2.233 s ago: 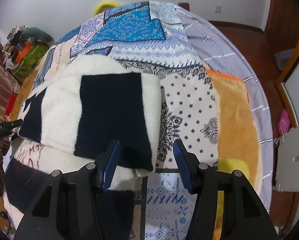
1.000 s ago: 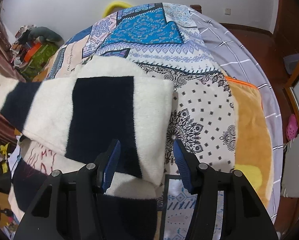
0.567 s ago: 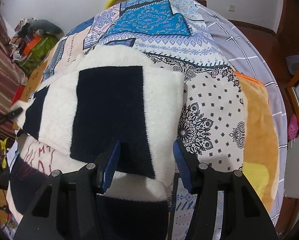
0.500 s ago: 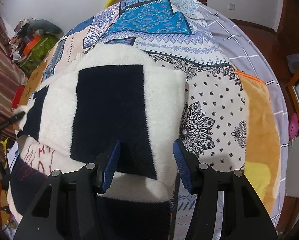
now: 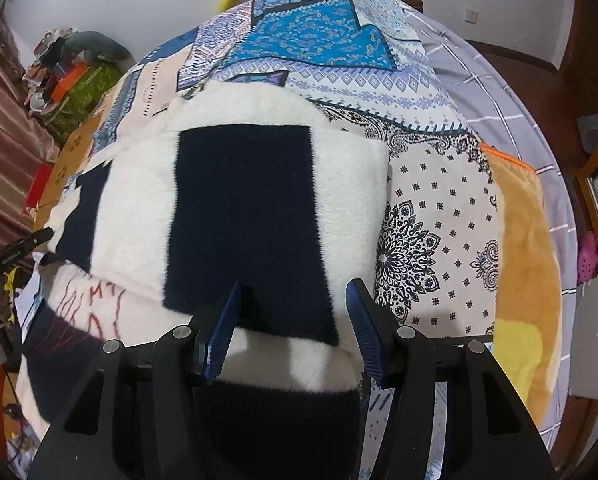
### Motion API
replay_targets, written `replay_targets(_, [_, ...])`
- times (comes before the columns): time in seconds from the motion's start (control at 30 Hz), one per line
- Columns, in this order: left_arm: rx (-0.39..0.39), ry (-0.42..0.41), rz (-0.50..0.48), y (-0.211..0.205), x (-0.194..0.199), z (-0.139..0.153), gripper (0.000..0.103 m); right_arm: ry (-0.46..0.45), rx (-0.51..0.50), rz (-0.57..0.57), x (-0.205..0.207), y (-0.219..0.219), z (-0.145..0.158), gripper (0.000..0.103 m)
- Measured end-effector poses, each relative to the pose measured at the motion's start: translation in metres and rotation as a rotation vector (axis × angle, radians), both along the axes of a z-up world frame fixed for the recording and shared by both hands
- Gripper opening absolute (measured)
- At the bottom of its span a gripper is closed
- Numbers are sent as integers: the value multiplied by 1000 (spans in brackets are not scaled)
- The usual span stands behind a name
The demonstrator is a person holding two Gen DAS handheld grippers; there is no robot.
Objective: Fold small clothes
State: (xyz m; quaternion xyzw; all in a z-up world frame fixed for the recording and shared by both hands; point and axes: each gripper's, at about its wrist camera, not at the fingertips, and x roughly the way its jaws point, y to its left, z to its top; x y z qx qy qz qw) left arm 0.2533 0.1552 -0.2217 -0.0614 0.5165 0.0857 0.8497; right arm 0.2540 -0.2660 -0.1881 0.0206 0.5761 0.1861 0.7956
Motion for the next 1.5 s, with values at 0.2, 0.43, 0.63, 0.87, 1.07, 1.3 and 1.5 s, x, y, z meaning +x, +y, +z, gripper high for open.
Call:
replay_targets(0.2, [31,-45,15,2,-15,26,52,-46,-14,20,-13,1,21,51])
replay_targets(0.43, [70,-94,20,-2,-34,55,77,-114,-69,17,-28,-5,43,73])
replay_targets(0.63, [68,-105,21,-8,-51,66,84,-146,-71,9,-44,-12,63,75])
replay_targets(0.87, [10,-81,29,-14,-73,61,86,-150,-49,34,-69,-14,67,85])
replay_targets(1.07, [-23,-36,27,-19,-94,42,86,-63,-43,24,-83,-18,39,85])
replay_targets(1.3, [-108,67,32,-23,-113,2,86,50,61,-52,-95,-35,11,85])
replay_targets(1.5, [-192,80,43,-29,-117,-12,86,85,62,-76,-98,-39,-5,85])
